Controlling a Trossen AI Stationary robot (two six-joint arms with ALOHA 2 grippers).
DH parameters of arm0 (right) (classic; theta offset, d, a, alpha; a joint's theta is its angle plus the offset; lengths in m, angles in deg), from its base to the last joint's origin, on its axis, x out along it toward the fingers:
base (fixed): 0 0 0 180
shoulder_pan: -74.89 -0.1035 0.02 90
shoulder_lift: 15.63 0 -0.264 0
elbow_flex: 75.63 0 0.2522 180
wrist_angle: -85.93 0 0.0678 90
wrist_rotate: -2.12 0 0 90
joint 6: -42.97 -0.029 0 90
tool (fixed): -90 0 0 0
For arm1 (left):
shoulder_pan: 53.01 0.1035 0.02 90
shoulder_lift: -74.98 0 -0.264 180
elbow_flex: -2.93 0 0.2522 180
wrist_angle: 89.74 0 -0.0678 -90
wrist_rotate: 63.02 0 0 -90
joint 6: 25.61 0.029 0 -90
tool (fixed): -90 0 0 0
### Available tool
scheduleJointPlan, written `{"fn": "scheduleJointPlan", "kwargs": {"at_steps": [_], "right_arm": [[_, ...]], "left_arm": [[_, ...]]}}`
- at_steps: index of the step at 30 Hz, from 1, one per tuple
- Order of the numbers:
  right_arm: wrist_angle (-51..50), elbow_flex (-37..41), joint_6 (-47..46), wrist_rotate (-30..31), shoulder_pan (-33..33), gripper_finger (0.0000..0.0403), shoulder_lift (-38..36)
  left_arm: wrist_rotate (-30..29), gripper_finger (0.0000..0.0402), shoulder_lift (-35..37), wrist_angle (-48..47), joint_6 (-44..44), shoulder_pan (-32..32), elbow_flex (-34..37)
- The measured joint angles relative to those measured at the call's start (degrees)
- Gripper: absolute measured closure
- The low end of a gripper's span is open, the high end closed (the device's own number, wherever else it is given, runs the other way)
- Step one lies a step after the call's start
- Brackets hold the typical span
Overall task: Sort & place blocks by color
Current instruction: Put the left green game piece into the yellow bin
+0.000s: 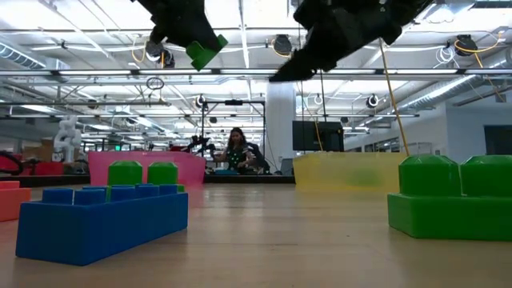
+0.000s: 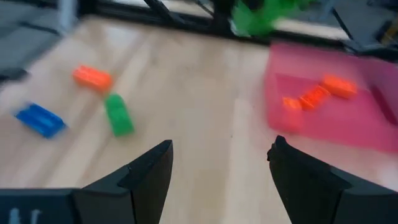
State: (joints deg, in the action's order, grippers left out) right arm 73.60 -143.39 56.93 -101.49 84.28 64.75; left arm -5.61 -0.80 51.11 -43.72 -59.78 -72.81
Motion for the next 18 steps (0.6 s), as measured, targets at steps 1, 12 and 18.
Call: {"fn": "scheduleJointPlan", "kwargs": {"at_steps": [1, 12, 18], "right_arm": [[-1.39, 0.00, 0.43, 1.93, 0.10, 0.0151, 0.01], [-0.48, 0.02, -1.70, 3.95, 1.14, 0.0151, 0.07], [17.22, 4.28, -6.16, -4.55, 1.14, 0.0151, 0.07]], "left_arm": [[0.00, 0.0259, 0.00, 0.01, 0.00, -0.01, 0.01], [2.07, 0.0256, 0.00, 8.72, 4.91, -0.11, 0.01], [6.38, 0.0254, 0.01, 15.01, 8.13, -0.07, 0.01]]}}
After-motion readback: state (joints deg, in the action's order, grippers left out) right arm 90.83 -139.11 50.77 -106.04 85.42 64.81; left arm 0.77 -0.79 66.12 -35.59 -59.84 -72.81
